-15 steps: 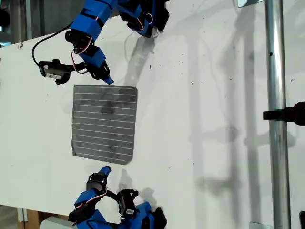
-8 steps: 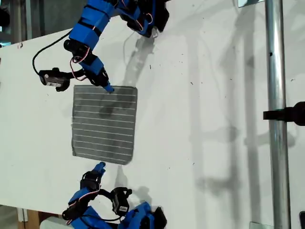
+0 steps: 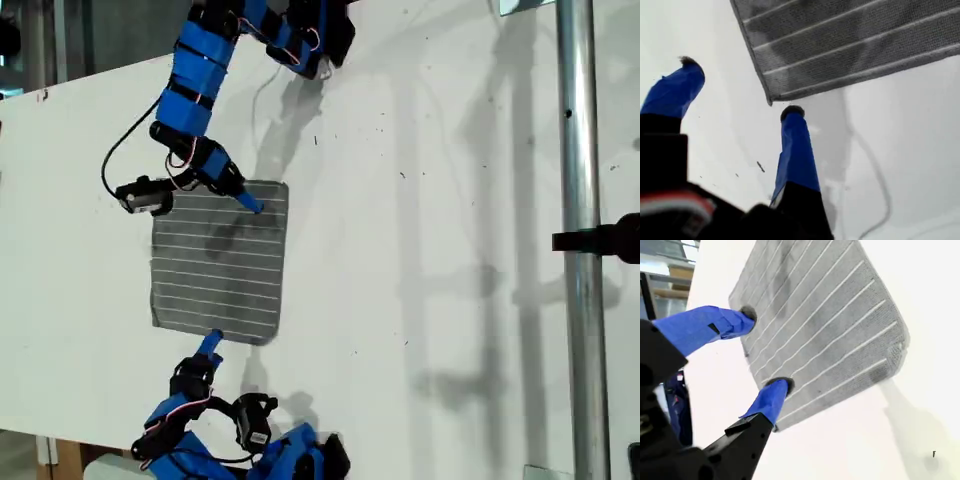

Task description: Grasp corners of a towel and fold twice.

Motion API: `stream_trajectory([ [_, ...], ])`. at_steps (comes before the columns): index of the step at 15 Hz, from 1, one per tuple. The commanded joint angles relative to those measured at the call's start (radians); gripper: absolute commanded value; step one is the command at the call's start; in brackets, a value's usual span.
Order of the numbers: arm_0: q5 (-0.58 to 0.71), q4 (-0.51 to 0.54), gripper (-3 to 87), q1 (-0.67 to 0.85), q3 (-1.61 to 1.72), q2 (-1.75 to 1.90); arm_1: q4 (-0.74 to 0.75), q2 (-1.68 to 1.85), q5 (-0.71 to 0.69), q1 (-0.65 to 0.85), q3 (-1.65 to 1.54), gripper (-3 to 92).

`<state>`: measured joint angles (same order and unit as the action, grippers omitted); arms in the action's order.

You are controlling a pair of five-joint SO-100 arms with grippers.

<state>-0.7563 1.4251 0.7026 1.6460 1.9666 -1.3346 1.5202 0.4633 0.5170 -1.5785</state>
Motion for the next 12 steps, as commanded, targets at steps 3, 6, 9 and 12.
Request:
stream_trajectory([
  [3, 0.0, -0.002, 20.8, 0.014, 0.005, 0.014, 0.143, -0.218, -0.021, 0.008, -0.002, 31.2],
  [6, 0.002, -0.031, 20.3, 0.031, 0.018, 0.006, 0.112, -0.399, -0.015, 0.0, 0.11, 14.7],
  [9, 0.006, -0.052, 19.8, 0.041, 0.021, -0.006, 0.11, -0.403, -0.015, 0.008, 0.118, -0.2],
  [12, 0.015, -0.101, 19.3, 0.026, 0.018, -0.103, 0.118, -0.405, -0.015, 0.003, 0.121, -0.2],
])
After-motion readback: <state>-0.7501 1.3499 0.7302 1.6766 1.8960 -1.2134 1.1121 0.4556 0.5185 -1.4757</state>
